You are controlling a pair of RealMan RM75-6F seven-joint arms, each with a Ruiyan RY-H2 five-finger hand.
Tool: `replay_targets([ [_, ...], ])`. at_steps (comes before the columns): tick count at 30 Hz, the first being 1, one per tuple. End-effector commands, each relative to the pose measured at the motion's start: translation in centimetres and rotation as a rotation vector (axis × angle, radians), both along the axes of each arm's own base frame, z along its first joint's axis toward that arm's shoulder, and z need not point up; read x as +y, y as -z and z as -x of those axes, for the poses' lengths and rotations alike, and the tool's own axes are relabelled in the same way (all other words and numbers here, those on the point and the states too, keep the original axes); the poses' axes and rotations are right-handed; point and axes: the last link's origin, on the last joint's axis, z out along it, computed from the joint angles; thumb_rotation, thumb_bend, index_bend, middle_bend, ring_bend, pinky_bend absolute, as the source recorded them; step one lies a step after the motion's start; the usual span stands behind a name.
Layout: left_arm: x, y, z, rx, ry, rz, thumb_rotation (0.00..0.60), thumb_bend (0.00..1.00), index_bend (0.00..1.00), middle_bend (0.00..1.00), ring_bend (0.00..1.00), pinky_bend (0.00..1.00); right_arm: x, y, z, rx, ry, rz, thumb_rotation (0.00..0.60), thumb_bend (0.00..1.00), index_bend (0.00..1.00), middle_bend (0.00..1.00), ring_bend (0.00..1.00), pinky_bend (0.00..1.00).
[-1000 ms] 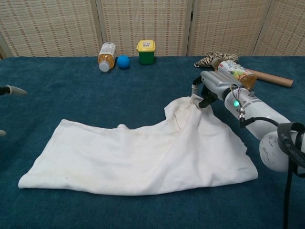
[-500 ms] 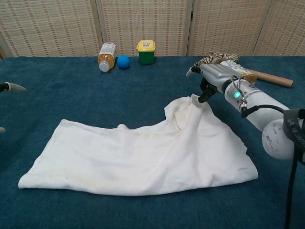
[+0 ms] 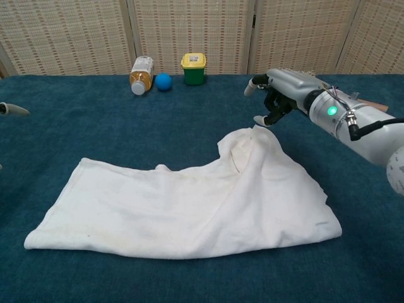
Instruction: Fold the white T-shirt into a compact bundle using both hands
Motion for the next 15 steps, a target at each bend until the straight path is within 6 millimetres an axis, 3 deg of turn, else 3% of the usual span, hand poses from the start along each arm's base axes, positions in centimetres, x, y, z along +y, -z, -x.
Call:
replay_targets([
  [1,0.1,-0.1,-0.2,0.005,0.018,-0.004,0.600,0.35,0.02,0.94,0.86,0.97,1.0,-2.1,0.1,-0.022,-0.024,0.011,0.600,0.34,0.30,0.87,0.98,0.99],
  [8,0.4,0.8,-1.0,0.044,0.110,0.061,0.600,0.35,0.17,0.94,0.86,0.97,2.4,-4.1,0.7,-0.019,-0.026,0.011,0.600,0.34,0.35,0.87,0.98,0.99],
  [15,1.4,1.7,-2.0,0.039,0.143,0.067,0.600,0.35,0.19,0.94,0.86,0.97,2.5,-4.2,1.9,0.015,0.014,0.000,0.600,0.36,0.36,0.87,0.98,0.99],
])
